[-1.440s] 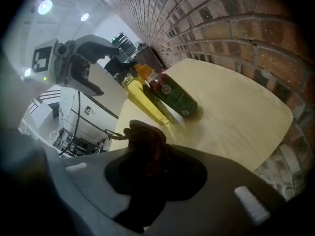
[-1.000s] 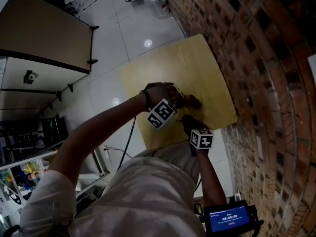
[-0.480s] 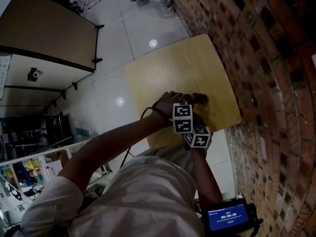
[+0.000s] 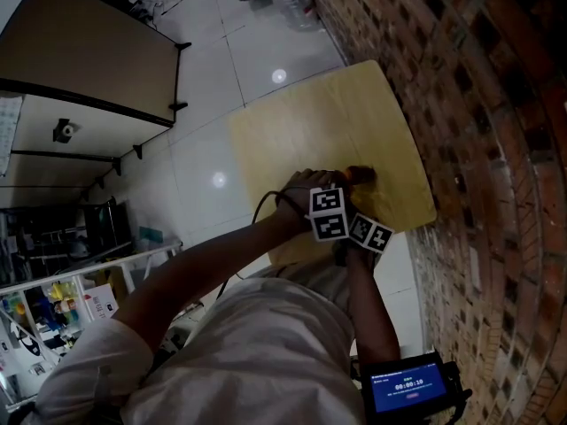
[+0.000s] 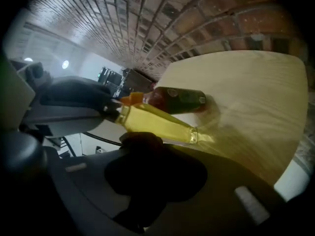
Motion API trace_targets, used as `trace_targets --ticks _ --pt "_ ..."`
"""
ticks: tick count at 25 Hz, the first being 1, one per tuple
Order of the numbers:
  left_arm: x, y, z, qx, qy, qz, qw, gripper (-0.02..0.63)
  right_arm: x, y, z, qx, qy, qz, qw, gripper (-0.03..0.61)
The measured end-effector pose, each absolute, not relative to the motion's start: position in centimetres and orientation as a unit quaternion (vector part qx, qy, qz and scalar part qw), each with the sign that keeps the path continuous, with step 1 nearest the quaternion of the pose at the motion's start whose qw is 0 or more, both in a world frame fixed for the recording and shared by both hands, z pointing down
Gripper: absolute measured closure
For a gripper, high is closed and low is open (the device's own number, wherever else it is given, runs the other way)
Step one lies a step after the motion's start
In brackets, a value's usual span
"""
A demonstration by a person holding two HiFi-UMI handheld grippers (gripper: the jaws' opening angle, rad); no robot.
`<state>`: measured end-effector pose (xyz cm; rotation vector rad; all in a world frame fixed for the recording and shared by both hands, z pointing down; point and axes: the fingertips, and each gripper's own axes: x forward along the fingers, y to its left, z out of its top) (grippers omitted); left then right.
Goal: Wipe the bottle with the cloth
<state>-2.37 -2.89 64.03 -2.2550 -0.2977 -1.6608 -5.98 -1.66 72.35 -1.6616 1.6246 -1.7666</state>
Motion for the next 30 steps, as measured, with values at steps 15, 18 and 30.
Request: trace_targets --ticks 15,18,30 --pt "-1.2 -4.2 63.6 -0.816 0.052 -0.574 0.05 0.433 -3.2 -1.1 79.3 -0.594 0.466 -0.655 0.027 0.499" --pt "-1.2 -3.5 63.9 -0.821 0.019 -0.566 0.071 0.366 -3.1 0.4 78.3 -0.593 0.491 -0.637 0.032 0.499" --pt "-3.4 -2.5 62.7 -0.681 -0.317 -0.451 0.482 0.3 -2.3 5.4 74.8 -0.596 0.543 -0.591 0.017 0.497"
